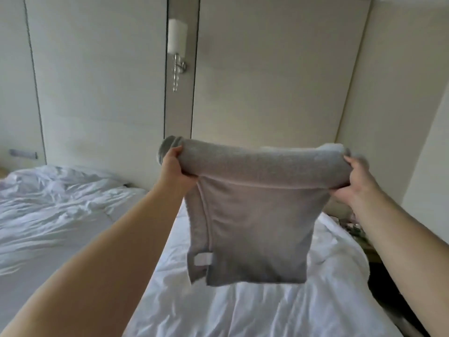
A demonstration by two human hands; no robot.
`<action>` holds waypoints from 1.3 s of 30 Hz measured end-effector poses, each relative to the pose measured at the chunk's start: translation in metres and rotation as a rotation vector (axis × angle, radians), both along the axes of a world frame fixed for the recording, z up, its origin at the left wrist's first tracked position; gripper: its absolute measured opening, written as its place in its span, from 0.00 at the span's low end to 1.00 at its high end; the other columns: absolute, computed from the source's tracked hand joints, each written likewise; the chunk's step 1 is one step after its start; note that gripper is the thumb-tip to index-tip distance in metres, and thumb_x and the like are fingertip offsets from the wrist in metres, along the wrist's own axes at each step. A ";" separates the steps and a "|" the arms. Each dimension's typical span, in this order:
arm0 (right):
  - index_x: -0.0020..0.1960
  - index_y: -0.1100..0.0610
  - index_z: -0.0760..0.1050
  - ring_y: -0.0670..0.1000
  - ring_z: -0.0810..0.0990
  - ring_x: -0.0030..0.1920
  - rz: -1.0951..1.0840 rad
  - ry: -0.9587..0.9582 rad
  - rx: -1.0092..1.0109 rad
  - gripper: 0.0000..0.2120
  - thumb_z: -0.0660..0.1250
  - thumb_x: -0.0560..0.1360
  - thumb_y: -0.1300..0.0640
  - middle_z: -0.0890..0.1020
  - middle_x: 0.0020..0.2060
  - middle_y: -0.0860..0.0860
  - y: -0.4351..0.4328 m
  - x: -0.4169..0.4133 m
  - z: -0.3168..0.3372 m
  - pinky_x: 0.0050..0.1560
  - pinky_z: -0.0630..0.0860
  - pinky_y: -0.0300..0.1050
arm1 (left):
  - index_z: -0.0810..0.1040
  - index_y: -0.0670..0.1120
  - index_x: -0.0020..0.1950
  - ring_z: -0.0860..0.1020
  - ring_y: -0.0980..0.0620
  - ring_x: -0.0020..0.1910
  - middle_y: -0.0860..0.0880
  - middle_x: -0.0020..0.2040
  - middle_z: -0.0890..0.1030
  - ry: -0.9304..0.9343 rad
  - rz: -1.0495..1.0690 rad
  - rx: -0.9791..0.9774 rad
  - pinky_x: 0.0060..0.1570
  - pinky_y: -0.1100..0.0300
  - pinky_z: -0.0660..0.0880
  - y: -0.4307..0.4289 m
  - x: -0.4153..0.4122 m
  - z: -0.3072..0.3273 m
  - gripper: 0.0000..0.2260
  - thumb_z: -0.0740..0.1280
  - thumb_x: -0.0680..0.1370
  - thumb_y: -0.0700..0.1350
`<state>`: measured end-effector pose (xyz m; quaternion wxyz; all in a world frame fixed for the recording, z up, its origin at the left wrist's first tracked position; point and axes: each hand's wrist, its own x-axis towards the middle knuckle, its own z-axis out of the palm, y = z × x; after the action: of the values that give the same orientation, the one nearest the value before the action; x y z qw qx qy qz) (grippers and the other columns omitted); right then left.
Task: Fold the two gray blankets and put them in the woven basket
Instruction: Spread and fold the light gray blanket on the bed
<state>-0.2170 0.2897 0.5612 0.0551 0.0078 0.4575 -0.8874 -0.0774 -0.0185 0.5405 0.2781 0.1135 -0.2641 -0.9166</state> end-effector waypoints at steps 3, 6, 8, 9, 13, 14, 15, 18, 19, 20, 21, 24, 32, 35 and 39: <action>0.49 0.51 0.74 0.53 0.78 0.47 0.009 0.080 -0.027 0.10 0.67 0.73 0.46 0.78 0.48 0.53 0.010 0.003 0.025 0.35 0.75 0.48 | 0.75 0.44 0.56 0.78 0.42 0.55 0.42 0.57 0.78 0.096 -0.021 -0.034 0.56 0.48 0.77 0.004 0.001 0.024 0.12 0.67 0.74 0.45; 0.49 0.51 0.74 0.53 0.78 0.47 0.016 0.068 -0.011 0.11 0.67 0.73 0.46 0.79 0.49 0.54 0.020 0.012 0.008 0.36 0.76 0.49 | 0.75 0.45 0.55 0.79 0.42 0.53 0.42 0.58 0.78 0.090 -0.055 -0.043 0.48 0.50 0.79 0.007 0.009 0.013 0.12 0.67 0.73 0.44; 0.50 0.53 0.74 0.54 0.78 0.47 0.002 0.013 -0.001 0.11 0.67 0.73 0.48 0.78 0.49 0.55 0.026 0.018 -0.023 0.37 0.76 0.50 | 0.73 0.45 0.57 0.78 0.41 0.52 0.41 0.57 0.77 0.034 -0.059 -0.025 0.43 0.49 0.80 0.008 0.014 -0.012 0.15 0.68 0.71 0.44; 0.52 0.54 0.74 0.54 0.78 0.48 -0.006 -0.024 0.006 0.12 0.67 0.73 0.48 0.78 0.49 0.55 0.028 0.023 -0.044 0.39 0.76 0.51 | 0.72 0.45 0.59 0.78 0.40 0.53 0.41 0.57 0.76 -0.010 -0.063 -0.001 0.45 0.48 0.79 0.009 0.016 -0.031 0.18 0.69 0.70 0.44; 0.48 0.54 0.73 0.55 0.79 0.44 -0.047 -0.275 0.058 0.07 0.67 0.75 0.51 0.79 0.44 0.56 0.041 0.060 -0.163 0.37 0.76 0.51 | 0.71 0.44 0.63 0.78 0.41 0.52 0.42 0.59 0.77 -0.241 -0.051 0.122 0.45 0.48 0.78 0.017 0.039 -0.138 0.23 0.70 0.69 0.43; 0.46 0.54 0.73 0.56 0.80 0.42 -0.047 -0.350 0.070 0.06 0.66 0.76 0.52 0.80 0.42 0.56 0.045 0.075 -0.200 0.35 0.76 0.51 | 0.71 0.44 0.64 0.78 0.42 0.52 0.43 0.59 0.77 -0.316 -0.054 0.139 0.44 0.49 0.77 0.020 0.049 -0.172 0.24 0.70 0.69 0.43; 0.45 0.55 0.73 0.56 0.81 0.39 -0.041 -0.419 0.080 0.06 0.65 0.77 0.53 0.81 0.40 0.56 0.048 0.093 -0.240 0.32 0.77 0.50 | 0.71 0.44 0.65 0.78 0.42 0.51 0.43 0.58 0.78 -0.405 -0.064 0.150 0.42 0.49 0.77 0.024 0.063 -0.209 0.24 0.70 0.70 0.44; 0.50 0.58 0.74 0.53 0.82 0.25 -0.043 -0.594 0.117 0.09 0.57 0.81 0.55 0.83 0.27 0.55 0.064 0.163 -0.368 0.21 0.78 0.44 | 0.70 0.45 0.67 0.78 0.42 0.45 0.42 0.51 0.78 -0.672 -0.136 0.161 0.36 0.49 0.75 0.037 0.121 -0.323 0.22 0.67 0.73 0.43; 0.53 0.58 0.73 0.52 0.82 0.24 -0.060 -0.644 0.137 0.09 0.56 0.82 0.57 0.83 0.25 0.54 0.071 0.191 -0.407 0.21 0.78 0.45 | 0.69 0.45 0.68 0.77 0.42 0.43 0.42 0.48 0.78 -0.751 -0.156 0.170 0.35 0.49 0.74 0.043 0.146 -0.359 0.21 0.66 0.75 0.42; 0.53 0.58 0.74 0.52 0.81 0.23 -0.082 -0.696 0.163 0.09 0.55 0.82 0.58 0.83 0.25 0.54 0.079 0.222 -0.441 0.21 0.78 0.45 | 0.69 0.45 0.68 0.77 0.43 0.41 0.42 0.46 0.78 -0.829 -0.166 0.185 0.34 0.49 0.73 0.050 0.173 -0.391 0.21 0.65 0.76 0.41; 0.50 0.59 0.74 0.52 0.81 0.23 -0.102 -0.743 0.196 0.09 0.55 0.82 0.59 0.83 0.25 0.54 0.087 0.254 -0.470 0.21 0.78 0.46 | 0.69 0.44 0.69 0.76 0.43 0.40 0.42 0.44 0.77 -0.905 -0.169 0.204 0.34 0.49 0.73 0.057 0.201 -0.420 0.20 0.63 0.76 0.41; 0.46 0.63 0.77 0.56 0.82 0.26 -0.123 -0.886 0.322 0.10 0.60 0.79 0.59 0.83 0.27 0.58 0.107 0.344 -0.525 0.25 0.79 0.49 | 0.68 0.44 0.70 0.74 0.43 0.37 0.42 0.42 0.75 -1.108 -0.204 0.248 0.37 0.47 0.73 0.076 0.286 -0.478 0.20 0.61 0.78 0.40; 0.52 0.62 0.78 0.57 0.84 0.41 -0.129 -0.894 0.294 0.15 0.57 0.82 0.53 0.85 0.40 0.58 0.115 0.486 -0.539 0.34 0.82 0.46 | 0.66 0.41 0.71 0.77 0.39 0.52 0.38 0.59 0.77 -1.248 -0.192 0.298 0.50 0.48 0.73 0.081 0.409 -0.495 0.21 0.63 0.79 0.41; 0.49 0.59 0.78 0.51 0.84 0.39 -0.202 -0.853 0.283 0.13 0.57 0.82 0.56 0.86 0.36 0.52 0.108 0.516 -0.529 0.35 0.81 0.42 | 0.66 0.42 0.71 0.75 0.39 0.61 0.39 0.65 0.74 -1.225 -0.222 0.255 0.53 0.46 0.74 0.077 0.431 -0.496 0.21 0.63 0.79 0.41; 0.43 0.58 0.76 0.46 0.83 0.32 -0.280 -0.737 0.235 0.14 0.55 0.82 0.60 0.84 0.30 0.48 0.097 0.556 -0.508 0.32 0.80 0.39 | 0.67 0.43 0.70 0.77 0.41 0.55 0.39 0.63 0.76 -1.208 -0.223 0.189 0.50 0.47 0.76 0.071 0.452 -0.492 0.21 0.65 0.77 0.41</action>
<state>0.3387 0.3871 0.0536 0.0928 0.3934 0.5001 -0.7658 0.3751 0.0522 0.0490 -0.0293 0.6080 -0.3030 -0.7333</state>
